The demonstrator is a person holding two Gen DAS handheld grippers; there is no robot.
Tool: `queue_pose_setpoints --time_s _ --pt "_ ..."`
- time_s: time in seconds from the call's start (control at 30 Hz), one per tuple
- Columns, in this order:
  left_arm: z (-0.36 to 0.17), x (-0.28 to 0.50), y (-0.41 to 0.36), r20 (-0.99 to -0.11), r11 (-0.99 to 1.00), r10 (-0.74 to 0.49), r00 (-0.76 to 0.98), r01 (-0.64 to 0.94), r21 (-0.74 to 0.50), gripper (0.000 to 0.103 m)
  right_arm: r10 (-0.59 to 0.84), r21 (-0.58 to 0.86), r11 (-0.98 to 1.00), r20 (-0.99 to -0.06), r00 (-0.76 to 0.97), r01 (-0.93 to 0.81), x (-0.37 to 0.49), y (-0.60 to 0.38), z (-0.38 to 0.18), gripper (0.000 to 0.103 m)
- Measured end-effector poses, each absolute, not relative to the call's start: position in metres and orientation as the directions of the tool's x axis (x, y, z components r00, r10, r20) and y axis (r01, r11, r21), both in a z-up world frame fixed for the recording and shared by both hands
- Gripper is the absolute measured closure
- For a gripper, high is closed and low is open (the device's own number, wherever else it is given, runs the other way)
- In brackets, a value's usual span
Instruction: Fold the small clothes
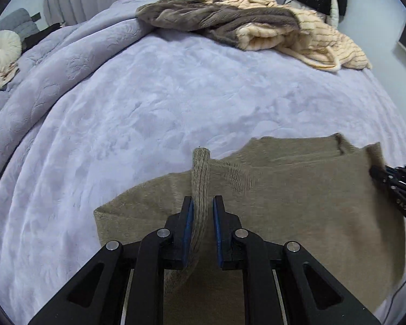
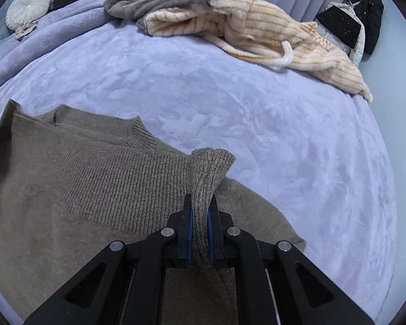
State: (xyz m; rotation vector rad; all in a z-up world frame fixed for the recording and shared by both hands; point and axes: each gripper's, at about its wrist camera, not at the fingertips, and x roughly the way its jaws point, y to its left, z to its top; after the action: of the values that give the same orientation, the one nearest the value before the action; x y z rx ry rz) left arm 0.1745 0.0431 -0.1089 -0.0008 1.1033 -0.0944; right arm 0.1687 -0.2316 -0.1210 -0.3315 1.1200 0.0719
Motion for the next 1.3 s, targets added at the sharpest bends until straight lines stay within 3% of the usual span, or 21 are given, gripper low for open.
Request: queue_pose_setpoints --time_s 0.07,0.13,0.17,0.23,0.3,0.33,0.37,0.4,0.47,0.57,0.67,0.83,1.03,1.13,1.3 --pt "-0.119 0.178 0.057 -0.904 0.999 -0.037 0.426 0.009 -0.037 0.087 -0.092 -0.193 0.962 -0.894 0.438 -0.191 0.169 -0.239 -0.129 0.093" --pt "-0.12 0.178 0.077 -0.903 0.995 -0.044 0.427 -0.06 -0.077 0.058 -0.086 -0.183 0.967 -0.89 0.448 -0.178 0.168 -0.242 -0.127 0.092" --pt "-0.117 0.176 0.084 -0.9 0.994 -0.022 0.434 -0.088 -0.067 0.054 -0.092 -0.187 0.967 -0.89 0.446 -0.174 0.168 -0.244 -0.124 0.087" --pt "-0.107 0.171 0.093 -0.892 0.995 0.013 0.451 -0.098 -0.035 0.054 -0.158 -0.243 0.961 -0.875 0.457 -0.134 0.168 -0.249 -0.116 0.071" --pt "-0.097 0.167 0.098 -0.889 0.996 0.018 0.458 -0.087 -0.025 0.054 -0.193 -0.245 0.968 -0.867 0.459 -0.056 0.169 -0.265 -0.102 0.069" --pt "-0.092 0.165 0.101 -0.887 0.996 -0.004 0.462 -0.079 -0.045 0.054 -0.154 -0.181 0.983 -0.879 0.451 -0.018 0.169 -0.277 -0.095 0.069" --pt "-0.088 0.163 0.101 -0.886 0.995 -0.047 0.462 -0.058 -0.083 0.054 -0.094 -0.1 0.995 -0.891 0.444 0.01 0.168 -0.288 -0.089 0.07" --pt "-0.085 0.162 0.1 -0.886 0.993 -0.085 0.456 -0.037 -0.115 0.054 -0.028 -0.022 1.0 -0.898 0.44 0.019 0.165 -0.294 -0.084 0.081" --pt "-0.083 0.159 0.088 -0.883 0.984 -0.168 0.439 0.021 -0.177 0.054 0.089 0.092 0.996 -0.898 0.431 -0.013 0.16 -0.295 -0.079 0.089" --pt "-0.093 0.158 0.059 -0.881 0.968 -0.249 0.401 0.089 -0.233 0.054 0.141 0.124 0.99 -0.907 0.398 -0.069 0.156 -0.28 -0.089 0.089" --pt "-0.118 0.158 0.038 -0.903 0.976 -0.218 0.371 0.06 -0.211 0.054 0.095 0.084 0.995 -0.922 0.374 -0.045 0.158 -0.272 -0.114 0.089" --pt "-0.131 0.151 0.044 -0.888 0.97 -0.235 0.394 0.032 -0.242 0.054 0.137 0.153 0.988 -0.904 0.405 0.006 0.157 -0.295 -0.127 0.098" --pt "-0.125 0.14 0.064 -0.911 0.979 -0.197 0.363 0.019 -0.204 0.054 0.052 0.082 0.995 -0.908 0.415 0.056 0.147 -0.312 -0.114 0.098" --pt "-0.122 0.127 0.073 -0.917 0.981 -0.184 0.354 0.013 -0.192 0.054 0.009 0.04 0.997 -0.911 0.412 0.067 0.138 -0.313 -0.108 0.092" --pt "-0.118 0.105 0.078 -0.926 0.987 -0.154 0.345 0.002 -0.163 0.054 0.027 0.074 0.992 -0.917 0.399 0.103 0.113 -0.319 -0.1 0.089"
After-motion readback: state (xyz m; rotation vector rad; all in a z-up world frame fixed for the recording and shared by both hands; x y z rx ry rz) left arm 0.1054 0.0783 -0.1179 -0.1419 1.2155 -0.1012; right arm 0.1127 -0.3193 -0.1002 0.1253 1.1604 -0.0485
